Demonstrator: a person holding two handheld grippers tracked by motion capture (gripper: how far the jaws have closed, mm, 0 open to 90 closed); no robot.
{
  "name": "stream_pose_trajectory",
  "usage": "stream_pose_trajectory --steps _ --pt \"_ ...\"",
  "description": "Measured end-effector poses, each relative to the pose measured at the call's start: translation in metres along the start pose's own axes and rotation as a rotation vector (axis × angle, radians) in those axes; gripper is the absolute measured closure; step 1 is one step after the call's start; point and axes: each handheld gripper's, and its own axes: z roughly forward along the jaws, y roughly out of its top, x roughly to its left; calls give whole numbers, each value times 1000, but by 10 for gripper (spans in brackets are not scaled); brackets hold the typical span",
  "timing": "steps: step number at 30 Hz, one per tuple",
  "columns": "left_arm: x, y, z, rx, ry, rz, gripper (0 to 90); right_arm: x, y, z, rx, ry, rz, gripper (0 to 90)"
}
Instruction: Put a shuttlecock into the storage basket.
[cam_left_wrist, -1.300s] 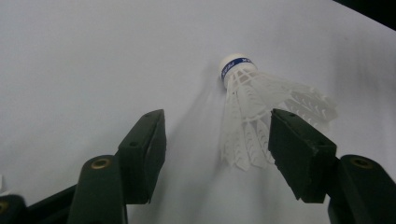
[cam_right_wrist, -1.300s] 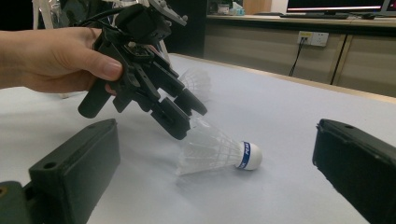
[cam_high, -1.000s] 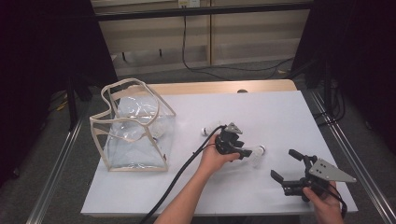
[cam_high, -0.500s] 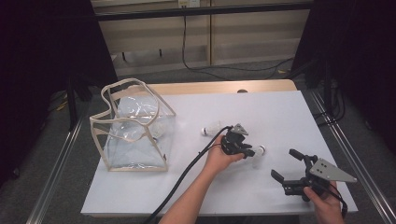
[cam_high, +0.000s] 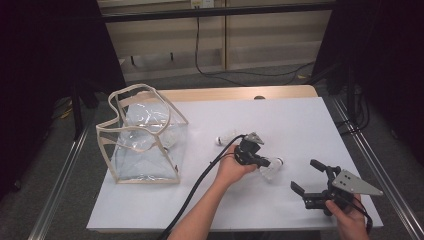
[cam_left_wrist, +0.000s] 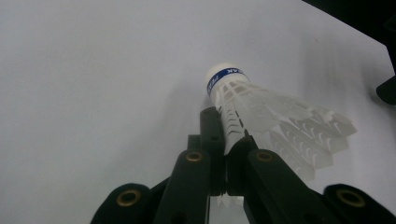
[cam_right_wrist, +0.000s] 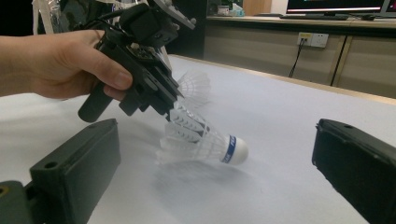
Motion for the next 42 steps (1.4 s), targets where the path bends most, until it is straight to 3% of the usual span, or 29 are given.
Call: stream_pose_trajectory --steps 2,20,42 --pt "1 0 -5 -17 -6 -7 897 0 0 0 2 0 1 11" --pt "-2 3 -42 3 -8 0 897 0 0 0 0 1 -2 10" --pt "-2 3 -67 30 -9 -9 897 1 0 0 1 2 -5 10"
